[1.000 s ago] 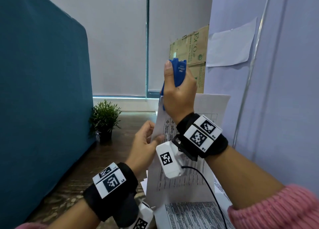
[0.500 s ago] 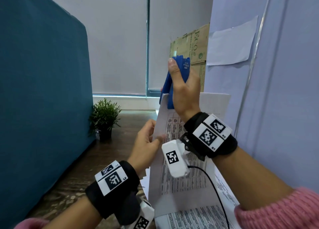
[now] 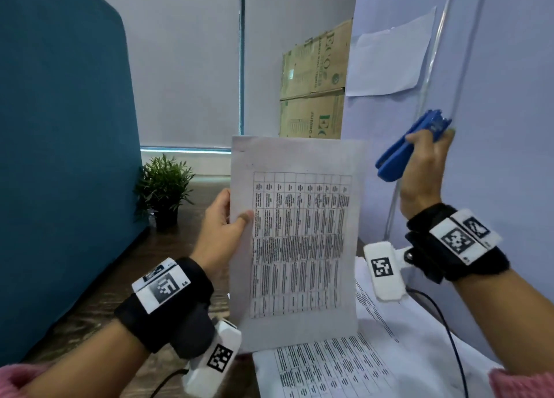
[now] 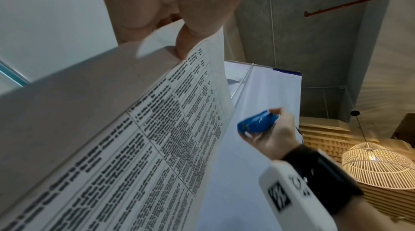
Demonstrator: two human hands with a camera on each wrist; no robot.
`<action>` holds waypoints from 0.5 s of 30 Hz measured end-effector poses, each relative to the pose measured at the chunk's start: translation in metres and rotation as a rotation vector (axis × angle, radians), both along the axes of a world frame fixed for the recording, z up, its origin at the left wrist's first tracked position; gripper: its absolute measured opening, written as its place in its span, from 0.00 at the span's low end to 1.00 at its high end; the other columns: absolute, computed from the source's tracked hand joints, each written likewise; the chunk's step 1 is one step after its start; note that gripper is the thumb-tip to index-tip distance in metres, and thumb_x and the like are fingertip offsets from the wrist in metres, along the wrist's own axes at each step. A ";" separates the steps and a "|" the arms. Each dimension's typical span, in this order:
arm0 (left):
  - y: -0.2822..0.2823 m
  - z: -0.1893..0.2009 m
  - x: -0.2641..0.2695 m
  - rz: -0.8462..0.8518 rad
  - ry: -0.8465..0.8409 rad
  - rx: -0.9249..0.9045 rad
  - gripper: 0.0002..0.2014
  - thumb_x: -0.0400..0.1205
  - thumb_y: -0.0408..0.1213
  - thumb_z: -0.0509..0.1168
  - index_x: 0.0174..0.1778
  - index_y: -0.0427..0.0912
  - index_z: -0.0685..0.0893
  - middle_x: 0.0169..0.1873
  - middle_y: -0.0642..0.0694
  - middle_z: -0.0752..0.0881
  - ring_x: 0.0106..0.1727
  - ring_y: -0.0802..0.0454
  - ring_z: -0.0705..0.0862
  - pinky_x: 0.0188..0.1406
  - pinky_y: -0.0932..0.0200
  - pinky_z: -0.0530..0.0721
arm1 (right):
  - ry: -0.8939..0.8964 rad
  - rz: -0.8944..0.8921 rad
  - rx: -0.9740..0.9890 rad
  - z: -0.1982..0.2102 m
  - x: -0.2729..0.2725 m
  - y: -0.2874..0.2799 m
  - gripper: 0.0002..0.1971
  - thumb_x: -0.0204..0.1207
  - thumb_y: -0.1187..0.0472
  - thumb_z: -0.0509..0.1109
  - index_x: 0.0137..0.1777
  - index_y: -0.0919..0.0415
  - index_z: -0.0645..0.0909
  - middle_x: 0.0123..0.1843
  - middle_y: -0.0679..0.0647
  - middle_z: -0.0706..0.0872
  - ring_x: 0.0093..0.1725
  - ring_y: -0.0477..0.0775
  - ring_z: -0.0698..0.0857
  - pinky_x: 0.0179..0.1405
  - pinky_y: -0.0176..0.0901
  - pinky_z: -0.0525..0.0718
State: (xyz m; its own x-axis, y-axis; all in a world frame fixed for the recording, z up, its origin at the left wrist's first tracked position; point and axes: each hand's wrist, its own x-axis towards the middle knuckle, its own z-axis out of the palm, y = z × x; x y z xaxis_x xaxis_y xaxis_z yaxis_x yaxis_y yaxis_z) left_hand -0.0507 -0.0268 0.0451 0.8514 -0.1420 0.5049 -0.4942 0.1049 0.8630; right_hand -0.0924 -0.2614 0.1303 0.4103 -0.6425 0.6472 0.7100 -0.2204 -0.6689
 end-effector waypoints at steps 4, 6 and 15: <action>0.003 -0.005 0.005 0.017 0.002 -0.014 0.15 0.83 0.26 0.59 0.63 0.45 0.76 0.53 0.53 0.85 0.47 0.65 0.86 0.43 0.68 0.86 | 0.539 -0.137 -0.280 -0.051 0.009 -0.039 0.12 0.78 0.58 0.64 0.56 0.61 0.67 0.48 0.52 0.76 0.44 0.53 0.76 0.47 0.44 0.71; 0.003 -0.006 0.006 0.008 0.010 -0.023 0.16 0.83 0.26 0.59 0.64 0.46 0.76 0.52 0.54 0.85 0.45 0.67 0.87 0.39 0.70 0.85 | 0.889 -0.142 -0.476 -0.082 0.014 -0.054 0.17 0.77 0.56 0.68 0.60 0.62 0.69 0.53 0.56 0.77 0.49 0.57 0.76 0.44 0.43 0.72; 0.004 -0.006 0.006 0.022 -0.014 -0.018 0.16 0.83 0.27 0.60 0.65 0.45 0.76 0.53 0.56 0.86 0.50 0.65 0.86 0.41 0.70 0.85 | 1.658 -0.025 -1.248 -0.161 0.022 -0.060 0.31 0.65 0.37 0.75 0.59 0.60 0.79 0.60 0.57 0.84 0.52 0.54 0.82 0.48 0.43 0.78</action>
